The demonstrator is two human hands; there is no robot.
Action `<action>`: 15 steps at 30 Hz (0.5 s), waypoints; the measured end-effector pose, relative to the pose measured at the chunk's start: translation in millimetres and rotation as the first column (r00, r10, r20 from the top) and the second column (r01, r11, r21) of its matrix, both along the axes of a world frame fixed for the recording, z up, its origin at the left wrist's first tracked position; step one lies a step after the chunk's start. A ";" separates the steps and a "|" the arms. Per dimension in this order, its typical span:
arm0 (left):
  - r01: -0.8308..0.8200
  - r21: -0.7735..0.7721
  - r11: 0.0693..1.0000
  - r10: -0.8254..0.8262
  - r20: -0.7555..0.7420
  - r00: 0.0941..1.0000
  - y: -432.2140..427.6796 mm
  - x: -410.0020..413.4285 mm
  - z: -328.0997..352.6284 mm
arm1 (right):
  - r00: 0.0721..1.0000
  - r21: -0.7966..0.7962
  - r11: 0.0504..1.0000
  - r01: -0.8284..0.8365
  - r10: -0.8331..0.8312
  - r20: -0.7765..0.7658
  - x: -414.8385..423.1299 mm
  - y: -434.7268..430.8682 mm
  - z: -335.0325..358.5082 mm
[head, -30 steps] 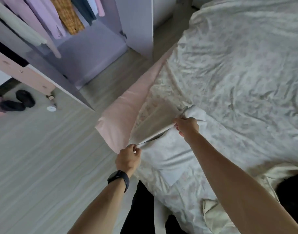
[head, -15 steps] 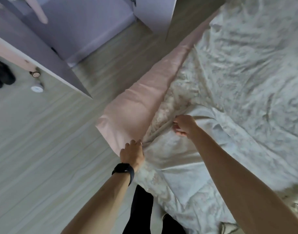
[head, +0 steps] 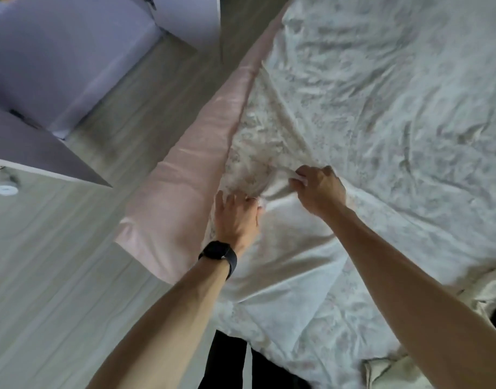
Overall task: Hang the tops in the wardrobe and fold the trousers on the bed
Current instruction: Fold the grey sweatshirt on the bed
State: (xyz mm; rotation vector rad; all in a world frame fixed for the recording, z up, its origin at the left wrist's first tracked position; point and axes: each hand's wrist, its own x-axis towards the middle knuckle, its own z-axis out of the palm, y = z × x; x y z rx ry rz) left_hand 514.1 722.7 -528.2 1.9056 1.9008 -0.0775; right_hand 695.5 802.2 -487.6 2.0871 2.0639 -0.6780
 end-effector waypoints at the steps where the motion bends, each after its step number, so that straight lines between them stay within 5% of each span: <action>1: -0.036 0.016 0.999 0.036 0.035 0.999 -1.0 -4.9 1.3 | 0.999 0.044 0.998 -0.046 0.045 0.013 -5.1 8.1 0.2; 4: -0.226 -0.106 0.968 0.239 0.133 0.962 4.4 -17.1 -4.2 | 0.995 0.087 0.993 -0.075 0.069 0.075 -11.7 22.7 -15.1; 8: -0.225 -0.197 0.954 0.242 0.070 0.968 17.1 -15.5 -22.5 | 0.989 -0.026 1.000 -0.002 0.006 0.149 -10.8 22.6 -42.9; 12: -0.165 -0.127 0.978 0.171 0.034 0.985 13.1 -14.4 -30.6 | 0.992 0.376 0.919 0.117 -0.088 -0.096 7.1 -25.1 -18.0; 15: -0.170 0.007 0.985 0.169 0.045 0.985 -1.3 -11.2 -29.7 | 0.919 0.403 0.833 0.380 -0.290 -0.267 37.5 -102.1 -6.8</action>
